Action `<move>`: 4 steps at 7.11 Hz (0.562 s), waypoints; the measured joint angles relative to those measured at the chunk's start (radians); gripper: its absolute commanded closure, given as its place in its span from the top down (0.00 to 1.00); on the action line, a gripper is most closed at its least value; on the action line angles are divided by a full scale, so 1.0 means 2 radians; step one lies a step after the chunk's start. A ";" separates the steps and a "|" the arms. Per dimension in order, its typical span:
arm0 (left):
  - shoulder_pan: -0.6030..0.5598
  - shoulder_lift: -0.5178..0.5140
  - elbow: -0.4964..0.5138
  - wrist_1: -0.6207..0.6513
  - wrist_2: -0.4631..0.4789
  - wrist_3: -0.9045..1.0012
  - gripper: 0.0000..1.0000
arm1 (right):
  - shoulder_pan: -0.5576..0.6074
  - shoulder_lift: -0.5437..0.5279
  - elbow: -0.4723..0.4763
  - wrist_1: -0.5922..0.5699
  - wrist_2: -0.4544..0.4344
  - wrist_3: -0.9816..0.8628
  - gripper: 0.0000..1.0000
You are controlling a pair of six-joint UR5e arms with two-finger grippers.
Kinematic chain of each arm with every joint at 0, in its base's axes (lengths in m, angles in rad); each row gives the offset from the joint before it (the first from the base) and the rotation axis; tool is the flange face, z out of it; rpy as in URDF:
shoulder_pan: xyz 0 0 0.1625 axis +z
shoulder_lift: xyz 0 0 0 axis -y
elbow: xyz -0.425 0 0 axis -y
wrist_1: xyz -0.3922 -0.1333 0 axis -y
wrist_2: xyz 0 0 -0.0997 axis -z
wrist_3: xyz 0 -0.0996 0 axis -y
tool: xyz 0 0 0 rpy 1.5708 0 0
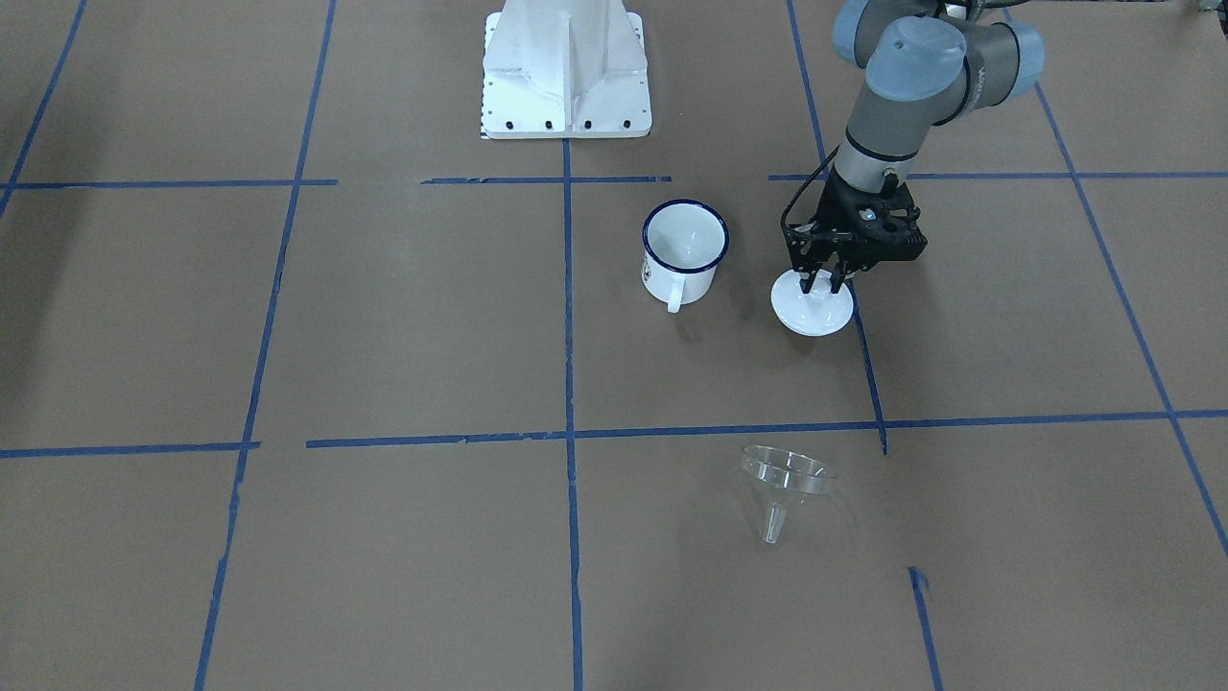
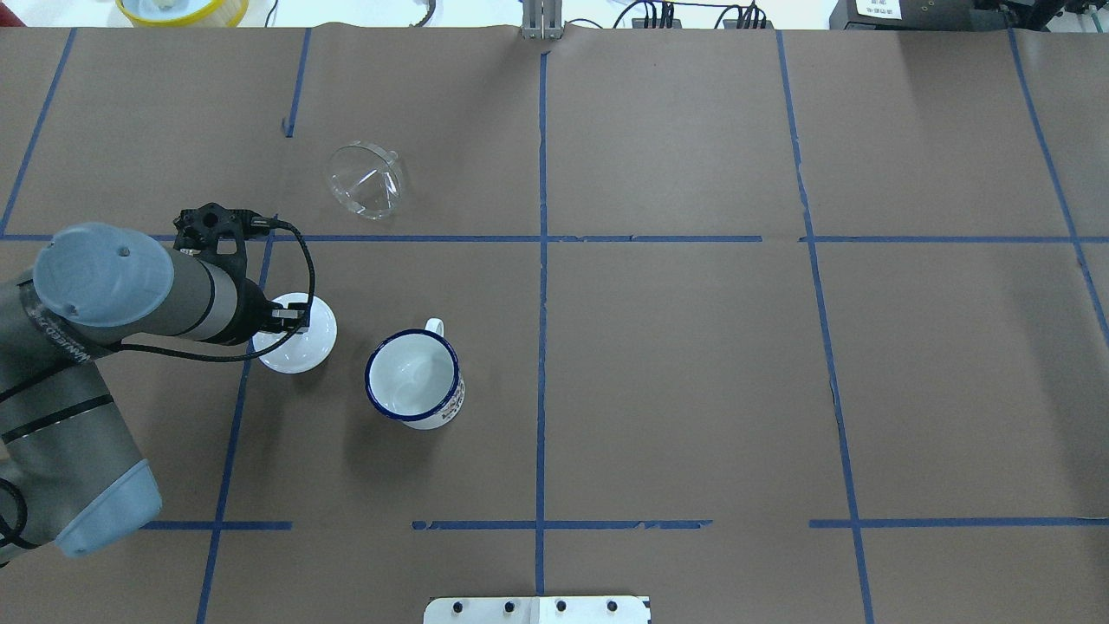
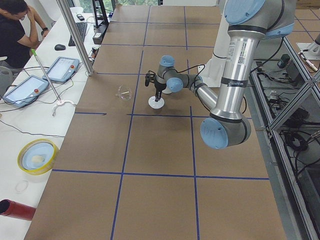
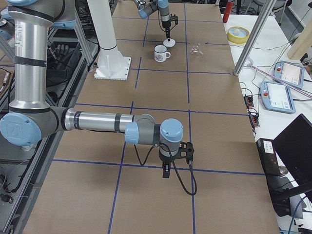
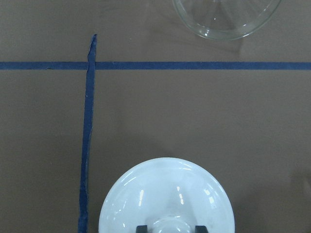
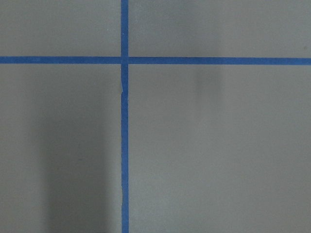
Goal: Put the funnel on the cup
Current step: 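Lift the lid off the mug and set it down beside the mug, then open the left gripper and raise it off the lid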
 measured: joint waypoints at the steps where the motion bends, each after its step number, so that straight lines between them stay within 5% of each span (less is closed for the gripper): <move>1: 0.001 -0.001 0.005 0.000 0.000 0.001 0.77 | 0.000 0.000 0.000 0.000 0.000 0.000 1.00; 2: 0.001 -0.001 0.009 0.000 0.000 0.002 0.78 | 0.000 0.000 0.000 0.000 0.000 0.000 1.00; 4: 0.001 -0.002 0.008 0.001 0.000 0.003 0.99 | 0.000 0.000 0.000 0.000 0.000 0.000 1.00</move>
